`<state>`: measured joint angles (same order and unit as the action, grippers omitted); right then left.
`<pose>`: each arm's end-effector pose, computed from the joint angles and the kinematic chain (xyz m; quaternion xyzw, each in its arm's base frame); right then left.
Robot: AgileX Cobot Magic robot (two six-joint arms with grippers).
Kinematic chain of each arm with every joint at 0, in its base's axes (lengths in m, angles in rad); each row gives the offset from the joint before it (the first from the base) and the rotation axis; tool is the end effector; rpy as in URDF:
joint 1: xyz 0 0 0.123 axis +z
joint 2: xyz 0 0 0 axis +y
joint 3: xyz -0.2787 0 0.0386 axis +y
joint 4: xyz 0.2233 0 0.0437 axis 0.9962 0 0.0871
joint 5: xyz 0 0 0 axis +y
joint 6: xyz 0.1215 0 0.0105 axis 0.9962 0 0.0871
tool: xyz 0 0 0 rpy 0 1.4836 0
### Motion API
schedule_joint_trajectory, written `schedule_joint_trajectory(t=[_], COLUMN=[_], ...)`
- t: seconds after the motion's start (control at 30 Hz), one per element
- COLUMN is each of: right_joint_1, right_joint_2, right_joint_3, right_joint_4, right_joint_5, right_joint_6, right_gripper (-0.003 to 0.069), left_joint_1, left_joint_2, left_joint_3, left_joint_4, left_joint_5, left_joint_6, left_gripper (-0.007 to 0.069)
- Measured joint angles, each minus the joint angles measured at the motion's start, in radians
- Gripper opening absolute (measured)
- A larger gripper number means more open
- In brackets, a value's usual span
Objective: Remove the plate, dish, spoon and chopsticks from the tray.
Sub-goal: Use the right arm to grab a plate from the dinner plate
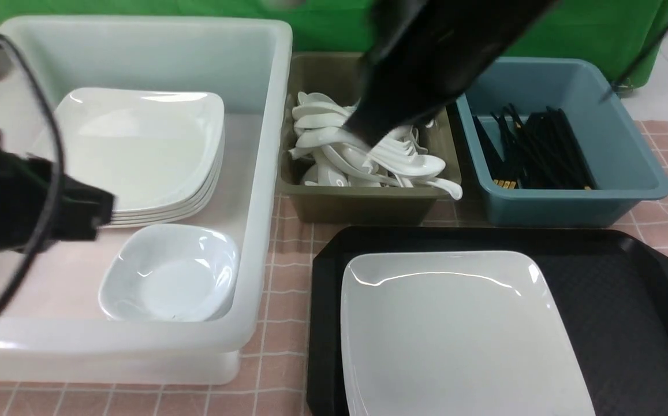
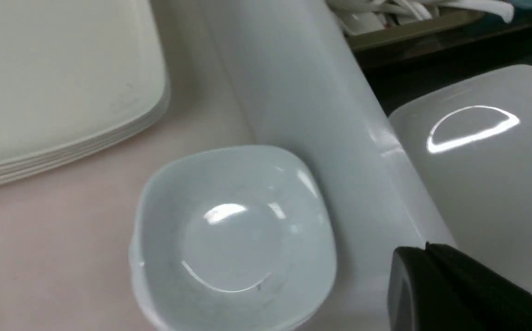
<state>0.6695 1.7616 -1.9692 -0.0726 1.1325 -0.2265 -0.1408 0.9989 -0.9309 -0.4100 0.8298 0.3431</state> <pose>0.3043 0.2306 0.3877 -0.4065 0.8398 0.0434 0.3574 0.1842 -0.0624 0.3257 0.1480 0.8999 -0.1528 0.3806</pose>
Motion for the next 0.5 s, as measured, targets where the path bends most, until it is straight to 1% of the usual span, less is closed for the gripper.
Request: schedule_joint_trajectory(t=[0.03,0.07,0.1,0.13,0.23,0.33,0.37,0.4,0.43,0.47,0.5], right_joint_1=[-0.047,-0.047,-0.122,-0.176,-0.294,-0.398,-0.416,-0.454,-0.459,-0.485,-0.522], right_joint_2=[-0.025,-0.03,-0.069,-0.105,-0.206,-0.298,-0.32,-0.348,-0.352,-0.367,-0.377], right_joint_3=[0.039,0.039,0.121,0.196,0.404,0.661,0.713,0.825,0.84,0.912,1.013], right_joint_4=[0.003,0.004,0.013,0.024,0.08,0.166,0.179,0.209,0.213,0.232,0.261], right_joint_5=[0.0,0.0,-0.001,-0.002,-0.004,-0.034,-0.049,-0.089,-0.094,-0.117,-0.149], right_joint_6=[0.011,0.011,0.027,0.042,0.058,0.058,0.058,0.058,0.059,0.058,0.059], right_gripper=[0.003,0.003,0.003,0.003,0.003,0.003,0.003,0.003,0.0031,0.0038,0.007], left_joint_1=[-0.04,-0.049,-0.112,-0.161,-0.309,-0.408,-0.434,-0.474,-0.479,-0.51,-0.538], left_joint_2=[0.016,0.019,0.041,0.058,0.116,0.166,0.183,0.213,0.218,0.246,0.276], left_joint_3=[0.0,0.0,0.0,0.0,0.0,0.0,0.0,-0.005,-0.007,-0.016,-0.032], left_joint_4=[0.006,0.008,0.016,0.02,0.025,0.026,0.027,0.029,0.029,0.029,0.033], left_joint_5=[-0.01,-0.013,-0.033,-0.047,-0.101,-0.156,-0.169,-0.183,-0.183,-0.19,-0.192], left_joint_6=[0.002,0.002,0.002,0.0,-0.023,-0.047,-0.053,-0.057,-0.059,-0.058,-0.058], left_gripper=[-0.0003,-0.0003,-0.0003,-0.0003,-0.0003,-0.0003,-0.0003,-0.0003,-0.0003,-0.0003,-0.0003])
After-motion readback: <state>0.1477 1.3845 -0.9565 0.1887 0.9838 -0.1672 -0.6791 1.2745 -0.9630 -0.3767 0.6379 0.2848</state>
